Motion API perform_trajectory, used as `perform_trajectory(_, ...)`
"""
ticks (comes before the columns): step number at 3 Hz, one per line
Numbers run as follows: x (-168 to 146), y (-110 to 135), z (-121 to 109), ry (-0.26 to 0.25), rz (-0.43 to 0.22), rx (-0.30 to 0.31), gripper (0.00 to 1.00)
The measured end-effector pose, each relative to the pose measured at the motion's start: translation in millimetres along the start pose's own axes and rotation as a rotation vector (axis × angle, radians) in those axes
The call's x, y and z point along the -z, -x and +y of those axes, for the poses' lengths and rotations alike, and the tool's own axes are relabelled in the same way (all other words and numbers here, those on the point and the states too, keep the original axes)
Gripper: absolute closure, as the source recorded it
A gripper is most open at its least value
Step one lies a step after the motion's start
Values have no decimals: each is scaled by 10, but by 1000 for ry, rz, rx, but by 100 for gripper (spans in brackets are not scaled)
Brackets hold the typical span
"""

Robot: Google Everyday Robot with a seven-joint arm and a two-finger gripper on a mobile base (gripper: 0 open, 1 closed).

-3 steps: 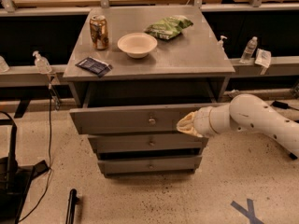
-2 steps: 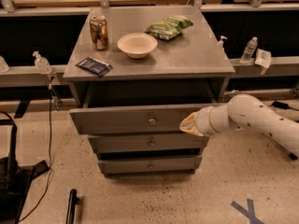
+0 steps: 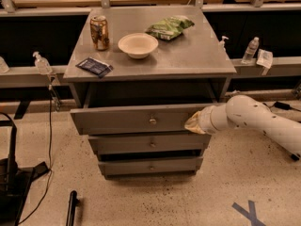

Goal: Close top drawer

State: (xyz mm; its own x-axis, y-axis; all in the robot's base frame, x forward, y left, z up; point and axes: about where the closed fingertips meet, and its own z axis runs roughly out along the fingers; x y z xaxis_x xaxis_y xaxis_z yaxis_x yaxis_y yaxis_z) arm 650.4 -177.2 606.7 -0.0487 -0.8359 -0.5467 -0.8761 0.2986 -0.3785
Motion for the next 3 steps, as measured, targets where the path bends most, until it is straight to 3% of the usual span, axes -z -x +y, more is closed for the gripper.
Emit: perform_trajectory(3,-233,10,-323,-32,8,-11,100)
